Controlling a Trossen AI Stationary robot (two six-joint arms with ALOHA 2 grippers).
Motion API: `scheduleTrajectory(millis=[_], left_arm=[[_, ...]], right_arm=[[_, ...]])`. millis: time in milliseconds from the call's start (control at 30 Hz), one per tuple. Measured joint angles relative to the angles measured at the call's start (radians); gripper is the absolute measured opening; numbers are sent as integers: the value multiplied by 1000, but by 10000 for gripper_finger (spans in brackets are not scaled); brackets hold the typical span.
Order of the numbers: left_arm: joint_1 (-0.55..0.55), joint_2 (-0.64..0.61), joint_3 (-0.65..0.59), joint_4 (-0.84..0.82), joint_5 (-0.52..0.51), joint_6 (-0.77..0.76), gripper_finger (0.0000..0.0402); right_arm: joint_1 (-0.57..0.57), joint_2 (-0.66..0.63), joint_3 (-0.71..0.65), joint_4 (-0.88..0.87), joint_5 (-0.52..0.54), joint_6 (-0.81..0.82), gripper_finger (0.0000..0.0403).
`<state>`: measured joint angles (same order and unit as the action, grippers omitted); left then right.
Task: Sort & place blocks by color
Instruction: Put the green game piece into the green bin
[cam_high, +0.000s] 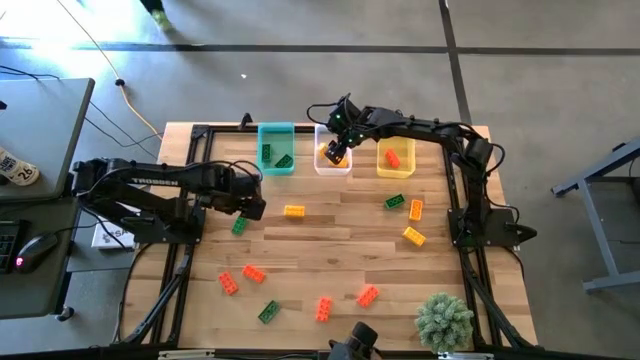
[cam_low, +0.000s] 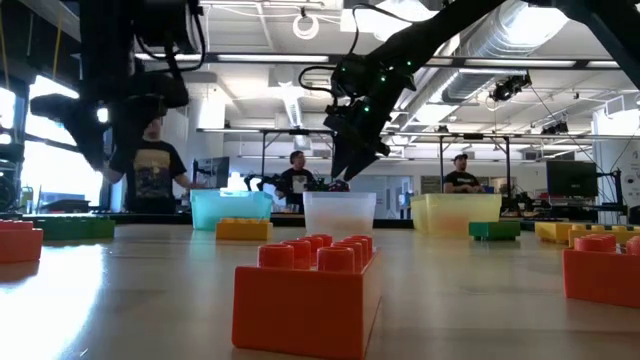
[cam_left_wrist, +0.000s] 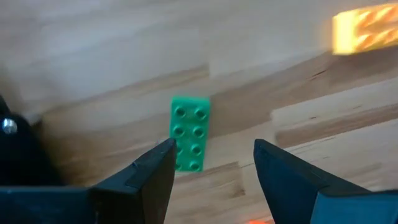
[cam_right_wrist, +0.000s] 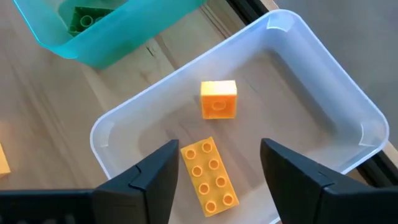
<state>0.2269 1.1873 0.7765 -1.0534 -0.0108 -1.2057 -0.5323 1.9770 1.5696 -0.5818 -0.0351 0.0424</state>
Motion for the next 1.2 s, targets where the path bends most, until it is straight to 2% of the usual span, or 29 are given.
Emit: scheduleTrajectory(millis=[133, 300, 600, 933, 1200], left_arm=[[-28, 0, -45, 5, 48, -45, 224], [-58, 0, -85, 9, 45, -107, 240], [-71, 2, -89, 49, 29, -85, 244], [-70, 156, -89, 89, 9, -72, 244], [-70, 277, -89, 113, 31, -74, 243]], right_arm=[[0, 0, 0, 0, 0, -25, 213], [0, 0, 0, 6, 0, -44, 213], [0, 0, 0, 26, 0, -51, 213], [0, 0, 0, 26, -1, -51, 213], [0, 0, 0, 31, -2, -71, 213]])
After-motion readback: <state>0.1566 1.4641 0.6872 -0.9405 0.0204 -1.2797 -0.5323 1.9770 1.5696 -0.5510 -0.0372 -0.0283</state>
